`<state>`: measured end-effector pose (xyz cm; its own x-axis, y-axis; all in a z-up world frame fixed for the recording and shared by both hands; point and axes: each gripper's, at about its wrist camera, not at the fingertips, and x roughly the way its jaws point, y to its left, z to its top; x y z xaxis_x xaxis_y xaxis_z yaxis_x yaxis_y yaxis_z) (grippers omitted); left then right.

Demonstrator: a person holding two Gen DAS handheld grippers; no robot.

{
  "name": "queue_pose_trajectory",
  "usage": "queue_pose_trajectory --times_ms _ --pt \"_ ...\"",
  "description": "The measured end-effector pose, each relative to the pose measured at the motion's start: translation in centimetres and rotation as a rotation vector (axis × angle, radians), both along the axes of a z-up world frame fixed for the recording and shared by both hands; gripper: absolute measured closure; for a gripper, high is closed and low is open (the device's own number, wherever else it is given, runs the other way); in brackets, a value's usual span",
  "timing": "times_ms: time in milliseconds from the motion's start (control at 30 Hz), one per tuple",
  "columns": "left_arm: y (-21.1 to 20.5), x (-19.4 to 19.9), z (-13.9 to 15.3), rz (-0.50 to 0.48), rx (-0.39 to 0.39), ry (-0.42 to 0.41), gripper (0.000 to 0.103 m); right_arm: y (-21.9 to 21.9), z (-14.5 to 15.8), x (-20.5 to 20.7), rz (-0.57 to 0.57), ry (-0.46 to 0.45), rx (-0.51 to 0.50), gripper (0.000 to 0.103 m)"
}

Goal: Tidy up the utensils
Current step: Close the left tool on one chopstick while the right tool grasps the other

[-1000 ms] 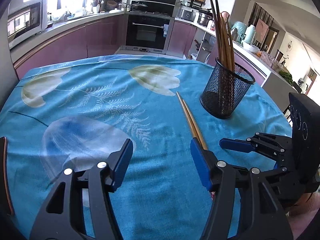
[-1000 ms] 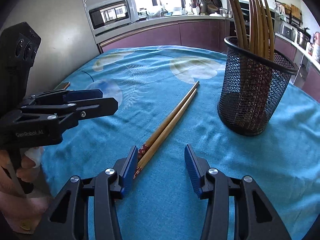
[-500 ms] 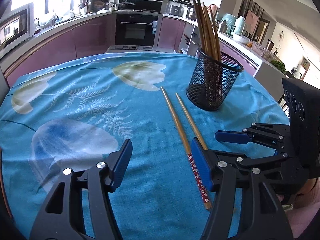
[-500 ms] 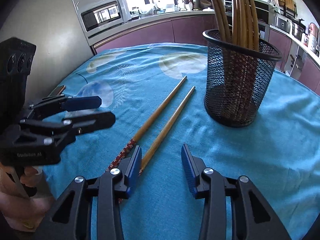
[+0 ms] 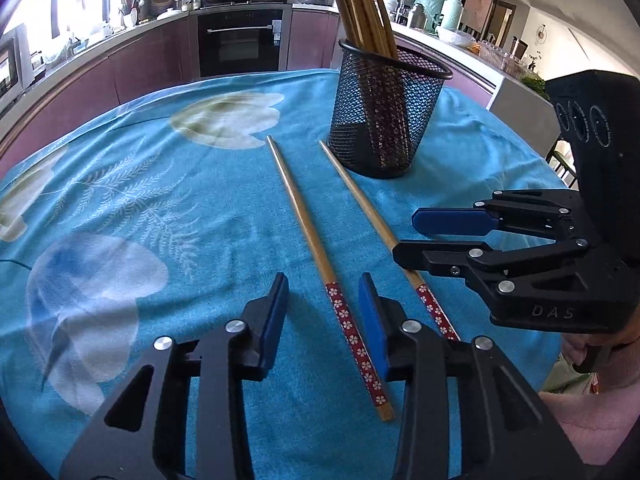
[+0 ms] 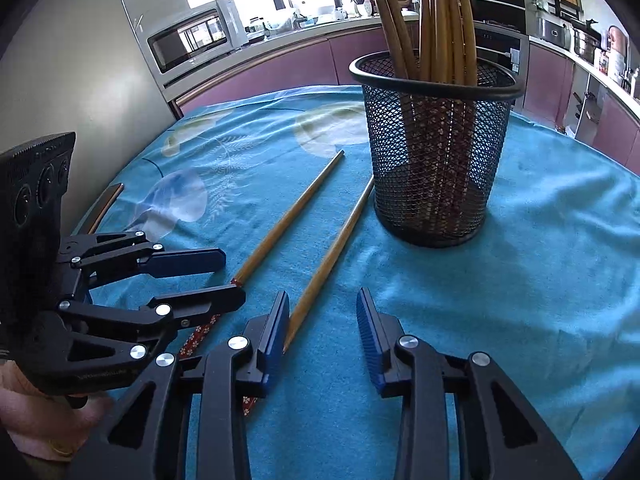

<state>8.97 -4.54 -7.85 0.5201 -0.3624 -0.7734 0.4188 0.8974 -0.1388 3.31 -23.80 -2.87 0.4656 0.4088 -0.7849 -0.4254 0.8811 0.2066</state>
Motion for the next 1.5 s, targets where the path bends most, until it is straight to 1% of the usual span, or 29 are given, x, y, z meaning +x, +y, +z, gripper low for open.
queue_pose_trajectory --times_ms 200,400,433,467,600,733,800,900,933,967,1100,1200,1333,1467,1500 --pt "0.0 1.1 0.1 0.022 0.003 0.003 0.070 0.3 -0.1 0.6 -0.002 -0.006 -0.007 0.070" --pt "-0.4 3.0 0.1 0.040 0.007 0.012 0.070 1.0 -0.1 1.6 -0.006 -0.015 -0.023 0.071" --pt "-0.4 3.4 0.0 0.043 0.009 0.015 0.072 1.2 -0.2 1.7 -0.007 -0.017 -0.027 0.071" --pt "-0.5 3.7 0.0 0.044 0.011 0.016 0.074 1.3 -0.2 1.9 -0.007 -0.019 -0.030 0.072" --pt "-0.9 4.9 0.0 0.049 0.025 0.013 0.074 1.5 -0.3 2.7 -0.017 -0.021 -0.034 0.079" --pt "-1.1 5.6 0.0 0.059 0.027 0.012 0.077 1.4 -0.4 3.1 -0.026 -0.019 -0.026 0.083" --pt "-1.1 5.8 0.0 0.069 0.021 0.015 0.079 1.2 -0.5 3.2 -0.034 -0.016 -0.015 0.088" --pt "-0.9 5.9 0.0 0.083 0.011 0.017 0.083 0.9 -0.5 3.2 -0.040 -0.005 0.007 0.092" --pt "-0.9 5.9 0.0 0.087 0.006 0.021 0.089 0.8 -0.5 3.2 -0.042 -0.005 0.010 0.093" --pt "-0.8 5.8 -0.1 0.089 -0.001 0.025 0.092 0.7 -0.5 3.1 -0.043 -0.004 0.014 0.093" --pt "-0.7 5.3 -0.1 0.104 -0.014 0.033 0.093 0.2 -0.3 2.8 -0.050 0.000 0.035 0.097" --pt "-0.4 4.9 -0.1 0.107 -0.026 0.040 0.095 -0.3 -0.1 2.4 -0.052 -0.002 0.055 0.097" --pt "-0.2 3.9 -0.1 0.096 -0.033 0.047 0.095 -0.4 0.5 1.8 -0.017 -0.013 0.092 0.097" --pt "-0.1 2.8 -0.1 0.070 -0.056 0.064 0.095 0.2 0.5 1.8 0.009 -0.006 0.076 0.097" --pt "-0.2 2.5 0.0 0.062 -0.052 0.063 0.095 0.3 0.3 1.9 0.010 -0.001 0.065 0.097"
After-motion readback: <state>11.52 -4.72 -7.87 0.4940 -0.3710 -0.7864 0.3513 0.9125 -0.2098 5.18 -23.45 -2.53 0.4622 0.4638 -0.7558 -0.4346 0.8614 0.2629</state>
